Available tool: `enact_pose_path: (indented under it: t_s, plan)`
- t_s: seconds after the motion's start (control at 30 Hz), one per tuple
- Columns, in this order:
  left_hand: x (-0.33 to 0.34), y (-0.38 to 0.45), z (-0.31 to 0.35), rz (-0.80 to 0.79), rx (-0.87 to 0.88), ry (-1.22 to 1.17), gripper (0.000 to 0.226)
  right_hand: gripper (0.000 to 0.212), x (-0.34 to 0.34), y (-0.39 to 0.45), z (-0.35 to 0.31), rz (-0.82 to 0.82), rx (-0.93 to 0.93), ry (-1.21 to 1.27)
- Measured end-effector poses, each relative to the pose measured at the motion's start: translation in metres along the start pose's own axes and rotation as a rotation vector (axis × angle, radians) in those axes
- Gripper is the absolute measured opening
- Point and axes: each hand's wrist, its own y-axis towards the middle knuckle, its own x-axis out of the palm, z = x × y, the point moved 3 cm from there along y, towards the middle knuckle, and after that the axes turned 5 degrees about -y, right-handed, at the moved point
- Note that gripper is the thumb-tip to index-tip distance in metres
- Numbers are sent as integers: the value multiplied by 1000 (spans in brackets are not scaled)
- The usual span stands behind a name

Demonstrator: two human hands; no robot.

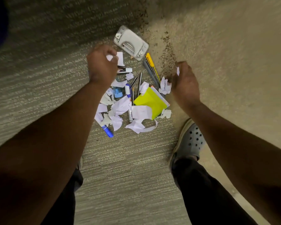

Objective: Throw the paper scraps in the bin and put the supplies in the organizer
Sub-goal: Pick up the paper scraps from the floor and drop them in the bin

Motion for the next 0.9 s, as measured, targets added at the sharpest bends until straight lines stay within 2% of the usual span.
enact_pose_path:
  t_s: [0.03, 0.17, 0.2, 0.3, 0.4, 0.5, 0.57, 0.63, 0.73, 0.77, 0.83, 0.9]
  plan:
    - [-5, -5, -3, 17, -54, -47, 9, 26, 2, -10, 2, -21, 17, -8]
    - [-28, -29, -23, 49, -281, -237, 14, 61, 17, -30, 4, -205, 61, -73]
    - [-33, -35, -31, 36, -325, -277, 19, 61, 20, -29, 4, -238, 32, -96]
    - [-47, -45, -56, -27, -454, -402, 38, 43, 21, -21, 0, -265, -52, -104]
    - [-61, -50, -76, -54, -537, -405, 39, 29, 13, -11, -7, -229, -125, -98]
    - [-72, -53, -85, -49, -483, -173, 34, 21, 0, -5, -16, -110, -139, -135]
    - [-76, -54, -85, -28, -340, 40, 31, 20, -5, -7, -26, -46, -139, -169]
    - [-73, -55, -83, -26, -230, 142, 28, 25, -3, -15, -42, -43, -183, -203]
    - [-60, -58, -83, -102, -184, 156, 20, 31, 14, -24, -74, -127, -263, -208]
    - [-55, -59, -83, -144, -187, 161, 21, 32, 21, -24, -85, -159, -265, -203]
    - [-48, -62, -85, -242, -201, 184, 41, 29, 34, -22, -104, -198, -261, -227]
    - [-42, -64, -84, -302, -173, 230, 51, 37, 46, -16, -117, -238, -293, -326]
